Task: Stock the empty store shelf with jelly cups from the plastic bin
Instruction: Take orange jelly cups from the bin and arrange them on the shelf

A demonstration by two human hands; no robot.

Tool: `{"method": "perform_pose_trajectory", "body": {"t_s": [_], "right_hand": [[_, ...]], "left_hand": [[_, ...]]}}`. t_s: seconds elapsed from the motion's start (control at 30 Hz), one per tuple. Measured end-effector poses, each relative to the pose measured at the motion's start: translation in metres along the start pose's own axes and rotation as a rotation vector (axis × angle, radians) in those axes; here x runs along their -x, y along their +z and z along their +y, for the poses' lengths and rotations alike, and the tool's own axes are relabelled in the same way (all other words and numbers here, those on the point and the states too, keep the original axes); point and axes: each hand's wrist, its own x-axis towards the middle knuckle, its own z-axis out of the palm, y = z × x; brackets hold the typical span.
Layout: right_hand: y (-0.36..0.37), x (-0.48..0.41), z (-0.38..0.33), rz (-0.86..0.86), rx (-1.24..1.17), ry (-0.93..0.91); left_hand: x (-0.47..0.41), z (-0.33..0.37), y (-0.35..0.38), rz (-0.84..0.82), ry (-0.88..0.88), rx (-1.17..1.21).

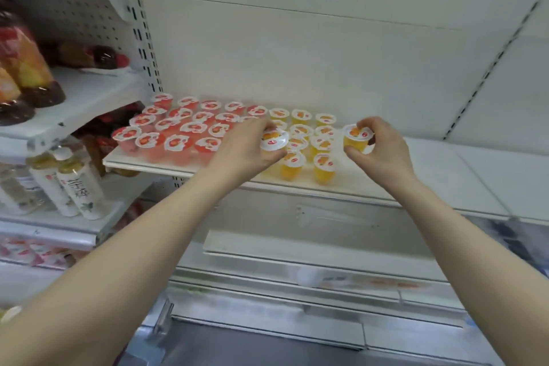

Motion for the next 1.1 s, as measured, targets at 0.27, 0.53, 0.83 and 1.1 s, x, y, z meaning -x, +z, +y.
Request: {"method": "perform_pose_trajectory", "body": {"t_s": [0.27, 0.53, 0.83, 1.1], "right_hand": [[0.023, -0.061, 0.087, -0.168, 0.018, 0.049], [0.057, -0.119, 0.117, -0.313, 0.001, 0.007], [0.08, -0.147, 0.136, -0.334, -0.072, -0.019], [0.069, -0.15, 0.149, -0.378, 0.034, -0.202]], "left_hand": [[-0.082, 0.037, 0.059, 0.014, -0.057, -0.046], [-0.12, 0.049, 0.085, 0.034, -0.148, -0.075], [-0.141, 0.054, 0.098, 0.057, -0.141, -0.101], [-0.154, 0.071, 0.112, 0.059, -0.045, -0.13]]}}
